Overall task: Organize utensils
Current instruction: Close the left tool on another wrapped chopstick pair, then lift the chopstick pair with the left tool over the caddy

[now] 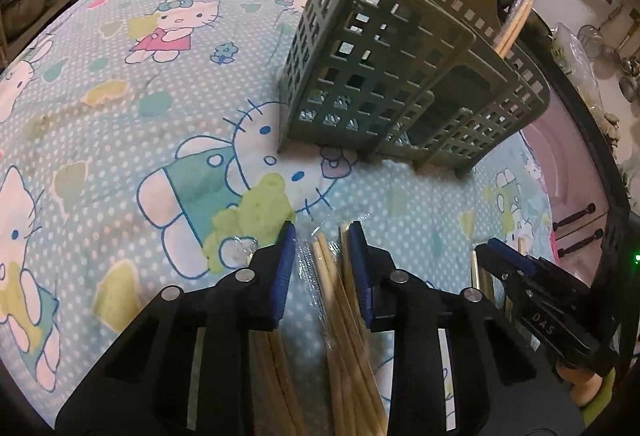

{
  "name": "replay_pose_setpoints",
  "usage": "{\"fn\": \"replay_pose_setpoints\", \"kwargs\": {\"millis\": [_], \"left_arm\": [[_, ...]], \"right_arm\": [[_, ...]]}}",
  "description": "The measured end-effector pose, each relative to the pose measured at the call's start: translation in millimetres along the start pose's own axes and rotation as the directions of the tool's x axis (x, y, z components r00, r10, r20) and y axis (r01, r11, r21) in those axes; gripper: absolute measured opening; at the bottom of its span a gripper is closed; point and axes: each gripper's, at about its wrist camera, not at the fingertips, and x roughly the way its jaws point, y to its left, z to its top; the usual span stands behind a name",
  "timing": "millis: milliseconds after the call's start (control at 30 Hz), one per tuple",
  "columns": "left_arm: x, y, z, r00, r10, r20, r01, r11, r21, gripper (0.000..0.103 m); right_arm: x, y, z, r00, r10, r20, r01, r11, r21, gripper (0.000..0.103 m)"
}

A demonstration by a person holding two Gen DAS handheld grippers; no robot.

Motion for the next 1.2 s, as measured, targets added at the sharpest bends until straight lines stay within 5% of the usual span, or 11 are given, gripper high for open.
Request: {"fn": "replay_pose_setpoints", "kwargs": {"millis": [200,567,1200], "left_arm": [[1.2,3.6,1.8,1.0,0.005,0.001,-0.005,1.0,0.002,0.011],[-15.3,0.9,0.9,0.998,-0.043,0.037,0.042,0.999,0.013,0.006],[-67.1,-24.5,14.1,0.985,-0.086,0.148,0.073,0.993,0.095,0.006]], "right_arm": [[1.9,-3.7,6.7,1.0,0.017,0.007,-0.017,1.0,0.025,0.012],[-18.0,-12.1,16.5,0.989,0.125,0.076,-0.132,0.987,0.089,0.007],[-95.8,21.3,31.0,0.953,0.168,0.25,-0.167,0.986,-0.027,0.006]]}}
